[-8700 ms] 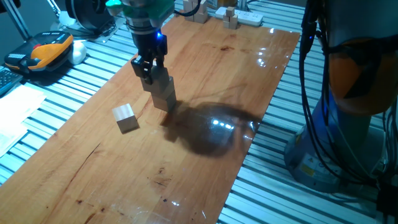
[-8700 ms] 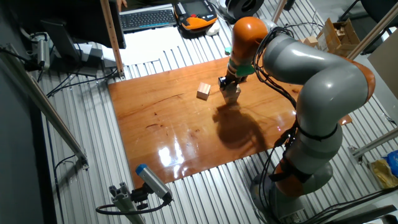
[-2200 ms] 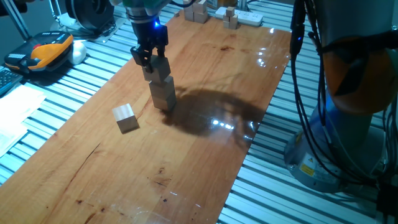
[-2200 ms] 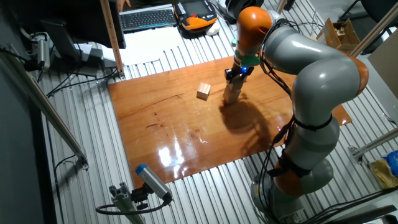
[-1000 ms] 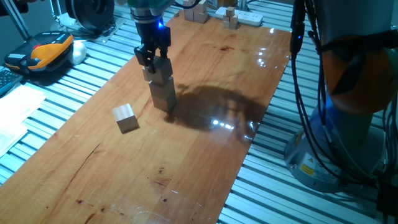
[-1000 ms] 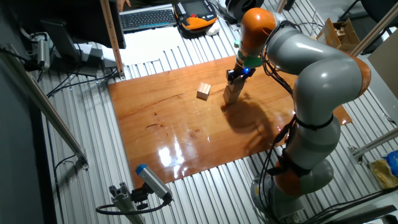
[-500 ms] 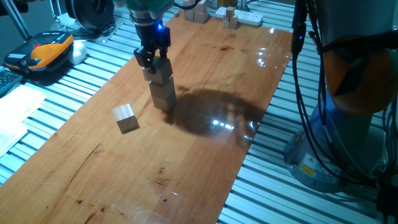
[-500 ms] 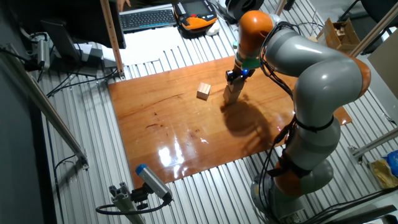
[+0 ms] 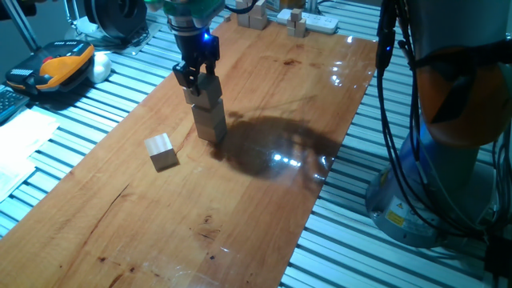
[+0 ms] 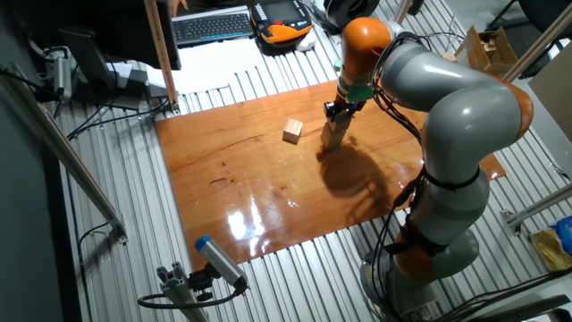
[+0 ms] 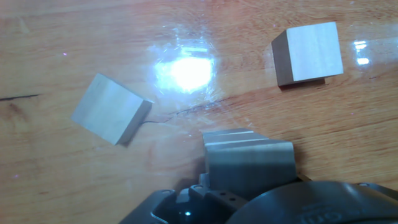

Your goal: Stack the blocks in a vertical line of five

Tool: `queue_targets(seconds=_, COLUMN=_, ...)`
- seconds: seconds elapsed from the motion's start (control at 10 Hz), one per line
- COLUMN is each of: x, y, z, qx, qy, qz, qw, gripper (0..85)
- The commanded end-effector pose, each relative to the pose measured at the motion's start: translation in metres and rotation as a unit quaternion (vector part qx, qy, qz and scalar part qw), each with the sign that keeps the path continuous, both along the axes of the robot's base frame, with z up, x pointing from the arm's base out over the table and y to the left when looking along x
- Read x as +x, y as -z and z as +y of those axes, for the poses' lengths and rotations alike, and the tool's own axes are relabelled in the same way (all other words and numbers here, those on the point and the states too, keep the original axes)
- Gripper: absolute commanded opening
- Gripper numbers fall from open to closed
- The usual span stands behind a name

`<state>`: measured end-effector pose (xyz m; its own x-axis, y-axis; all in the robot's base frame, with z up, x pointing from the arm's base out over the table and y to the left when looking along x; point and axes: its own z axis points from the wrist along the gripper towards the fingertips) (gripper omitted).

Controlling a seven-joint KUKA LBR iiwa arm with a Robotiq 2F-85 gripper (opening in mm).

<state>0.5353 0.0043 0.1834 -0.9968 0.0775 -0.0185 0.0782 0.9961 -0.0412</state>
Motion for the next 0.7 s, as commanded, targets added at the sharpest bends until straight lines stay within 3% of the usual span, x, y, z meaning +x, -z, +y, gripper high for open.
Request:
queue_targets(seconds=0.0, x=-0.0002, y=0.0002, z=0.0002, qx=0.000, qy=0.000, qz=0.000, qw=1.0000, gripper=17.0)
queue_targets(seconds=0.6, x=-0.0001, y=0.0056, z=0.0006, qx=0.000, qy=0.004, qz=-0.002, qw=1.0000, gripper=17.0)
